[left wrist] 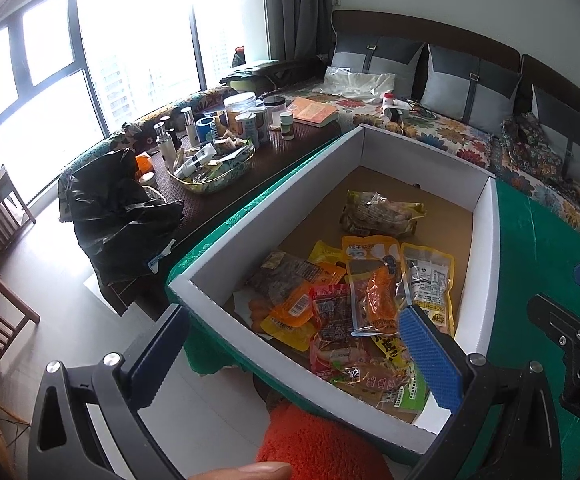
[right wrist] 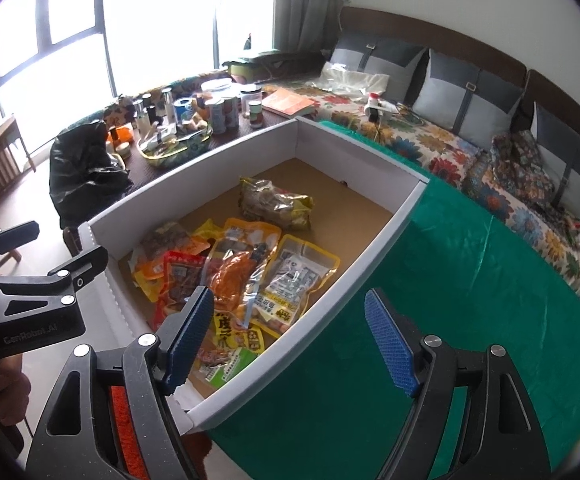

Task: Organize snacks

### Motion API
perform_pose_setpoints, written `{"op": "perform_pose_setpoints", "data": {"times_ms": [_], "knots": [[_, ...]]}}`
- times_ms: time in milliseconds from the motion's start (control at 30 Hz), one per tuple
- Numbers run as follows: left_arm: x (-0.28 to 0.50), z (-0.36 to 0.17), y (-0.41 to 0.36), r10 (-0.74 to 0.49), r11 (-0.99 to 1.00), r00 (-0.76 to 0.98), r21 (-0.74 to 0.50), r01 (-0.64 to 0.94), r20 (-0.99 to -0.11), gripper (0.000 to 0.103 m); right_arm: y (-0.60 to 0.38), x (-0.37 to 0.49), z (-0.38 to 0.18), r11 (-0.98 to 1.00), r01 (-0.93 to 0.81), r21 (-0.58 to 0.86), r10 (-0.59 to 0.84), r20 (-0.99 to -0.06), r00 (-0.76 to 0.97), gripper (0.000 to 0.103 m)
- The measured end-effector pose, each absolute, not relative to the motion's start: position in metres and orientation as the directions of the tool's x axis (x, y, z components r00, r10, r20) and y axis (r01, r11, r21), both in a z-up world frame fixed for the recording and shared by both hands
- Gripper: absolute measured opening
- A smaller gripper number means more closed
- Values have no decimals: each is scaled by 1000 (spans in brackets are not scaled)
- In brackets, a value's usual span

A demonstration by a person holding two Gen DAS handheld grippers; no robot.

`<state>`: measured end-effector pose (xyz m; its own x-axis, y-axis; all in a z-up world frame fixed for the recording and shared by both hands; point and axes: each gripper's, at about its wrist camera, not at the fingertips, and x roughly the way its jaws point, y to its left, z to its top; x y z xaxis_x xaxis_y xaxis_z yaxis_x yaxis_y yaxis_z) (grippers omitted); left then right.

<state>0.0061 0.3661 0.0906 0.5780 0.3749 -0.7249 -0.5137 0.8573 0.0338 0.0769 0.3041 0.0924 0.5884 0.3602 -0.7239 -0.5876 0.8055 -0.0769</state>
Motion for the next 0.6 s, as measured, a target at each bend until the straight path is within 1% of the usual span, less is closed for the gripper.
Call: {"op": "perform_pose_setpoints", "data": {"times_ms": [167, 600], "knots": [[4, 94, 368, 366, 851, 578, 11, -525, -730, 103, 308, 75, 95, 800, -596, -67, 371, -727, 578, 81], [3, 92, 374, 398, 830, 559, 27, -557, -728, 103, 315, 79, 96, 795, -604, -55, 377, -735, 563, 82]]}}
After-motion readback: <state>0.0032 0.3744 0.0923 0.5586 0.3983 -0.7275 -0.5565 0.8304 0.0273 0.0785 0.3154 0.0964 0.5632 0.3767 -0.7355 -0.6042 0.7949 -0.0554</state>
